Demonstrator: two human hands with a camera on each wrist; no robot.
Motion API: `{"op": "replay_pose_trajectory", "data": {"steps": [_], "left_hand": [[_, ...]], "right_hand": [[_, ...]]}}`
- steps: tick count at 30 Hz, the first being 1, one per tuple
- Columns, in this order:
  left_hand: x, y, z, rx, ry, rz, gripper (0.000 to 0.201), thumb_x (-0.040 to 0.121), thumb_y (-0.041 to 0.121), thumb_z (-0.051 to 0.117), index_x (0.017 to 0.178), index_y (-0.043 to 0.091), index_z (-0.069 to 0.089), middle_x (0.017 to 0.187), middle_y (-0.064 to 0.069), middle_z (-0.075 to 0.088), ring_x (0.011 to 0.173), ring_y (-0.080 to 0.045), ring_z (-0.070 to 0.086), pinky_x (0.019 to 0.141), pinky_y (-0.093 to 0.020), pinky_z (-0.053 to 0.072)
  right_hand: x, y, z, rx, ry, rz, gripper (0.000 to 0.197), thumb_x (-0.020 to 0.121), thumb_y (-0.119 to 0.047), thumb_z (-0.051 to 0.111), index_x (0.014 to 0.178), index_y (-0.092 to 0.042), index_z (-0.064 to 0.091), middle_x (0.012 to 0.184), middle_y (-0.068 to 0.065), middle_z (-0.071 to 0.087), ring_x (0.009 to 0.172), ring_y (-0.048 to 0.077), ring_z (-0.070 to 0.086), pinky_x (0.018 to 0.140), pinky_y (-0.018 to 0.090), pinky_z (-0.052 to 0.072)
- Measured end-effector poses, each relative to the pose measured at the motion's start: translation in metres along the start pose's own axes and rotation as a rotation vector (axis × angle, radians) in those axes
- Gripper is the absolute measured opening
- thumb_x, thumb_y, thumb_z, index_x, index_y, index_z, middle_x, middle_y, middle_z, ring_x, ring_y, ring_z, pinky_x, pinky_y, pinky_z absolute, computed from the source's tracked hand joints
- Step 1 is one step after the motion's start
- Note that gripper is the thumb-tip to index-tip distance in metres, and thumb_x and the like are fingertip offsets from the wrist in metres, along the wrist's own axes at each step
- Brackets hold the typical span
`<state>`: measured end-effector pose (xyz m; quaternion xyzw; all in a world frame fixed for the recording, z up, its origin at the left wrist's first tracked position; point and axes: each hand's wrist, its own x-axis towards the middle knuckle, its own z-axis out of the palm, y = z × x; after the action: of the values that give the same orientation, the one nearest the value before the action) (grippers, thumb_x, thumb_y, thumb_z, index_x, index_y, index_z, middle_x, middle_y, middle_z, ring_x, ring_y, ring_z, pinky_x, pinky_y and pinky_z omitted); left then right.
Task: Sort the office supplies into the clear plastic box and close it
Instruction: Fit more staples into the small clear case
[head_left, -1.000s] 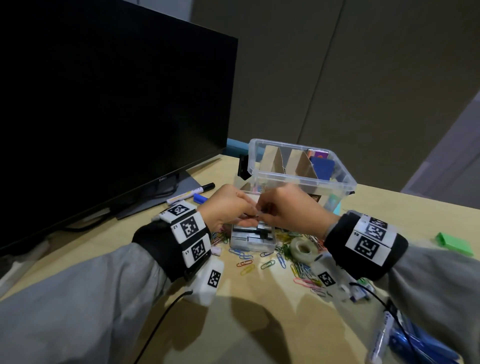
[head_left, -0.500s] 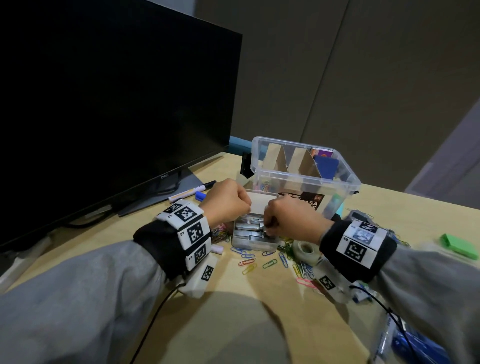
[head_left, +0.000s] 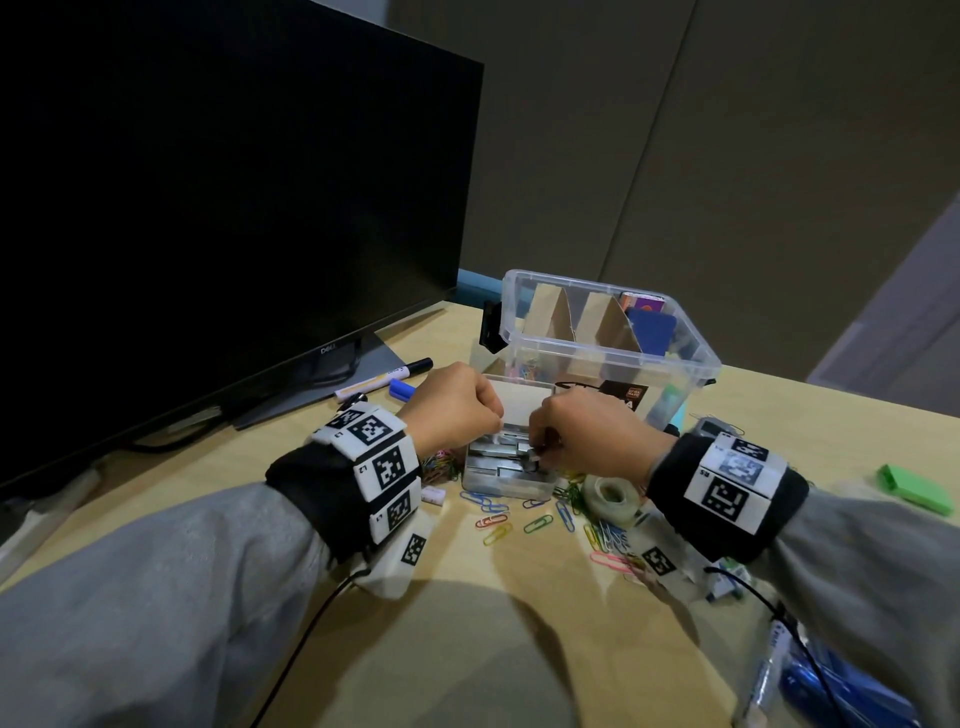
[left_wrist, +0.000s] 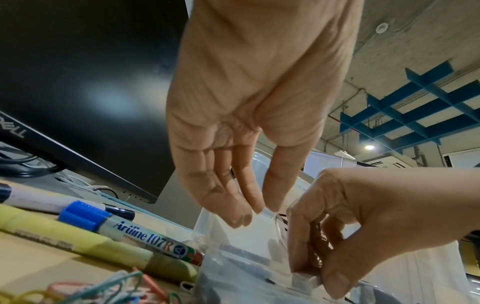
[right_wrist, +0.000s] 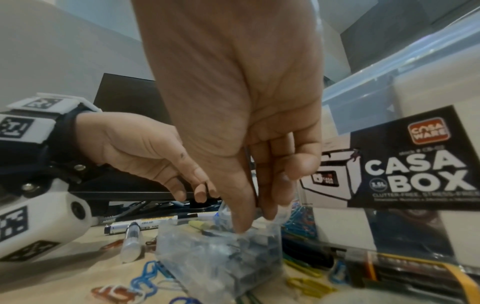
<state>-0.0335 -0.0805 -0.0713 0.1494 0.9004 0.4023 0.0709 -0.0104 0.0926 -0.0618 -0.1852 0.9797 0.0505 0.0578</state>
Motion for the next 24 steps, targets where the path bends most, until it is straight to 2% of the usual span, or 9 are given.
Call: {"op": "replay_pose_trajectory", "data": {"steps": [2, 6, 10, 12, 15, 18, 24], "left_hand": [[0.000, -0.001, 0.000, -0.001, 0.002, 0.000, 0.008, 0.083, 0.006, 0.069, 0.087, 0.010, 0.076, 0.075, 0.008, 0.067, 0.076, -0.010, 0.062, 0.072, -0.029, 0.054], [0.001, -0.002, -0.001, -0.011, 0.012, -0.009, 0.009, 0.083, 0.005, 0.069, 0.086, 0.008, 0.076, 0.069, 0.010, 0.064, 0.071, -0.009, 0.060, 0.077, -0.032, 0.056], [0.000, -0.004, -0.002, 0.007, 0.017, -0.020, 0.010, 0.084, 0.005, 0.068, 0.084, 0.010, 0.076, 0.068, 0.011, 0.063, 0.074, -0.011, 0.061, 0.078, -0.033, 0.057], [-0.001, -0.004, -0.003, 0.015, 0.007, -0.024, 0.010, 0.084, 0.005, 0.068, 0.083, 0.012, 0.075, 0.068, 0.011, 0.062, 0.074, -0.011, 0.060, 0.075, -0.031, 0.056], [-0.002, -0.004, -0.004, 0.039, -0.009, -0.025, 0.009, 0.084, 0.006, 0.069, 0.085, 0.013, 0.075, 0.067, 0.011, 0.060, 0.069, -0.007, 0.056, 0.065, -0.023, 0.048], [-0.002, -0.005, -0.004, 0.042, -0.016, -0.028, 0.008, 0.085, 0.007, 0.070, 0.086, 0.013, 0.075, 0.069, 0.010, 0.060, 0.068, -0.004, 0.053, 0.061, -0.021, 0.043], [0.000, -0.005, -0.003, 0.048, -0.020, -0.036, 0.006, 0.084, 0.011, 0.071, 0.088, 0.014, 0.075, 0.072, 0.010, 0.061, 0.071, -0.006, 0.054, 0.062, -0.023, 0.044]], "right_hand": [[0.000, 0.000, -0.002, 0.010, 0.016, 0.019, 0.017, 0.087, -0.022, 0.066, 0.103, -0.023, 0.070, 0.099, -0.004, 0.068, 0.093, 0.017, 0.061, 0.073, 0.029, 0.051], [0.003, -0.004, -0.002, 0.083, 0.070, 0.035, 0.014, 0.084, -0.019, 0.068, 0.098, -0.021, 0.071, 0.094, -0.002, 0.070, 0.088, 0.019, 0.064, 0.077, 0.039, 0.055], [0.008, -0.015, 0.001, 0.076, 0.042, 0.003, 0.016, 0.083, -0.019, 0.068, 0.099, -0.020, 0.071, 0.094, 0.000, 0.071, 0.088, 0.020, 0.063, 0.078, 0.038, 0.055], [0.010, -0.019, 0.002, 0.034, 0.021, -0.010, 0.015, 0.084, -0.022, 0.068, 0.098, -0.022, 0.070, 0.097, -0.001, 0.069, 0.091, 0.020, 0.062, 0.078, 0.037, 0.054], [0.012, -0.020, 0.004, 0.005, -0.027, 0.003, 0.012, 0.082, -0.023, 0.067, 0.094, -0.024, 0.068, 0.099, -0.002, 0.064, 0.092, 0.020, 0.059, 0.076, 0.037, 0.054], [0.010, -0.018, 0.004, 0.011, -0.026, -0.009, 0.009, 0.082, -0.022, 0.067, 0.091, -0.024, 0.067, 0.097, -0.003, 0.062, 0.091, 0.020, 0.059, 0.075, 0.037, 0.054], [0.009, -0.018, 0.005, 0.021, -0.028, -0.147, 0.021, 0.090, -0.020, 0.062, 0.109, -0.026, 0.067, 0.105, 0.000, 0.058, 0.093, 0.020, 0.059, 0.078, 0.039, 0.053]]}}
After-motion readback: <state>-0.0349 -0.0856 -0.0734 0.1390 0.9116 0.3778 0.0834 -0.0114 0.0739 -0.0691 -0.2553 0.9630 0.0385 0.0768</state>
